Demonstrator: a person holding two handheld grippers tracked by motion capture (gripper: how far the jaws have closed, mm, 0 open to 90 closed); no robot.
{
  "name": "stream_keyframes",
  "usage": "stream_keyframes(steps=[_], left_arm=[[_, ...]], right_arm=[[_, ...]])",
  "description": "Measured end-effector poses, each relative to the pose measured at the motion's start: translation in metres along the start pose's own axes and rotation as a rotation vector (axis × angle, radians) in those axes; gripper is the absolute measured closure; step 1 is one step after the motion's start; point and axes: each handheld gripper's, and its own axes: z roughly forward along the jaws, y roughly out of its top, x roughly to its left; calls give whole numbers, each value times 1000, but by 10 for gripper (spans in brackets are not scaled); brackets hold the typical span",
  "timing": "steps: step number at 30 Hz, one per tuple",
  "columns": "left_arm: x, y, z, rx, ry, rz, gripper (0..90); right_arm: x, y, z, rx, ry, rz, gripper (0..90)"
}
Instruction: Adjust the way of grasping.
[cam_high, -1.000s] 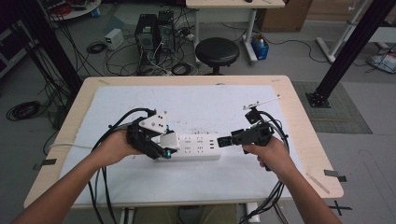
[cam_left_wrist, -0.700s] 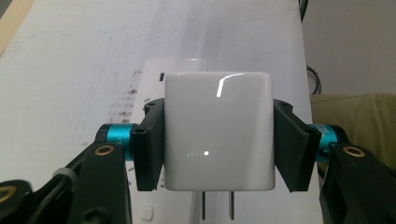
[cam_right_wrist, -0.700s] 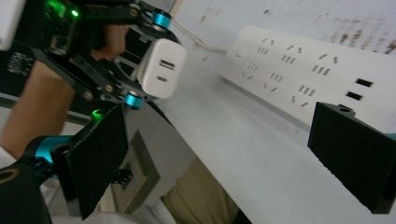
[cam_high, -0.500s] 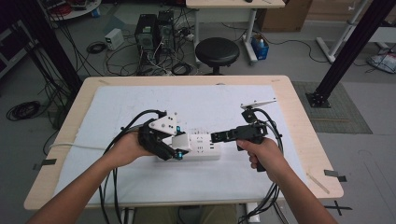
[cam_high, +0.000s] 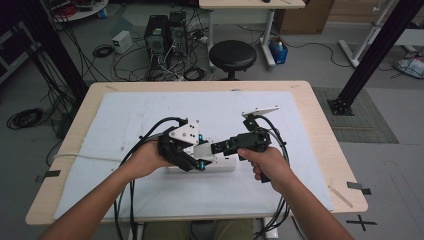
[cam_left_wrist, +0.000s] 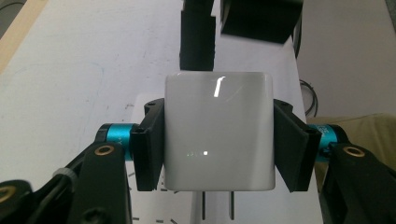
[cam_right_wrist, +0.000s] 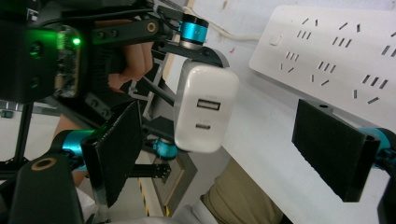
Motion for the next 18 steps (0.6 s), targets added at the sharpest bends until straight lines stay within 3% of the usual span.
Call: stream_keyframes(steps=[8, 18], left_arm=[[-1, 3, 2, 0, 6, 18, 424], [-5, 6, 5, 2, 18, 42, 425]], right_arm=[[-3, 2, 9, 8, 22, 20, 265], [-10, 1, 19, 18, 84, 76, 487]])
